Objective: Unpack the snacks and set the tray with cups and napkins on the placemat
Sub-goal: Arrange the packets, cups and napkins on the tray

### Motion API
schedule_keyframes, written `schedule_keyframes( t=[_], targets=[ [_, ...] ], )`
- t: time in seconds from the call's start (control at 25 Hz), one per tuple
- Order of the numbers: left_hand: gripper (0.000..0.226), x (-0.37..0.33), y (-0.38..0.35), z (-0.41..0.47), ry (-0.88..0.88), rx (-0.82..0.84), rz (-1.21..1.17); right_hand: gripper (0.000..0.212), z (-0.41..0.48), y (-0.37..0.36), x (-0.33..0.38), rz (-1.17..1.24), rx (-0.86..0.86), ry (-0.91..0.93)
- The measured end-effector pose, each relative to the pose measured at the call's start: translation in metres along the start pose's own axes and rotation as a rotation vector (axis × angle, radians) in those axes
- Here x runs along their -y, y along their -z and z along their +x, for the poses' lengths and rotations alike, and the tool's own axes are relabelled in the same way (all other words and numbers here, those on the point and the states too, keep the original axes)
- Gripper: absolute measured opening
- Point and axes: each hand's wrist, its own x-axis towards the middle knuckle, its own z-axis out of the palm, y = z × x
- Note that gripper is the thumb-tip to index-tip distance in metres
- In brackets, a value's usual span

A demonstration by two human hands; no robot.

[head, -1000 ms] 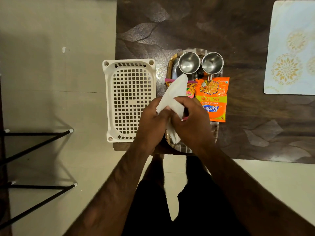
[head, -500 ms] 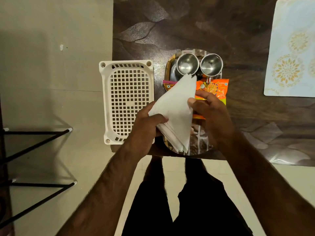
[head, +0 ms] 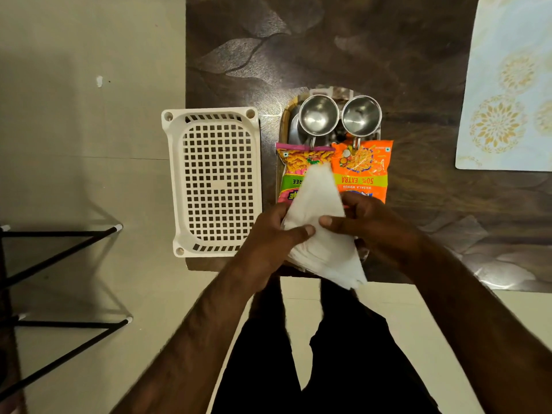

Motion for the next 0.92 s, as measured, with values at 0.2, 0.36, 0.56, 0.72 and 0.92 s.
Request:
schedule_keyframes(
  t=[0.2,0.36,0.56,0.72,0.92],
  targets=[
    [0.034,0.055,-0.026,-0.015,0.308,-0.131,-0.276,0.04,-0.009,0.023,-0.02,-0.35,-0.013,-0.076],
    [0.036,0.08,-0.036,-0.018,0.516,-0.077,-0.261,0.034,-0.011,0.018,-0.028,-0.732,-0.147,0.024],
    [0.032,0.088,-0.039,-0.001,0.457,-0.161,-0.223,0.029,-0.009,-0.005,-0.031,-1.024,-0.353,0.174],
    [0.033,0.089,-0.039,0.012,0.422,-0.168,-0.122,0.035,-0.009,-0.01,-0.035,-1.198,-0.448,0.177],
    [0.036,0.084,-0.04,0.019,0.414,-0.172,0.026,0.028,-0.009,-0.014,-0.046,-1.135,-0.427,0.3]
  ],
)
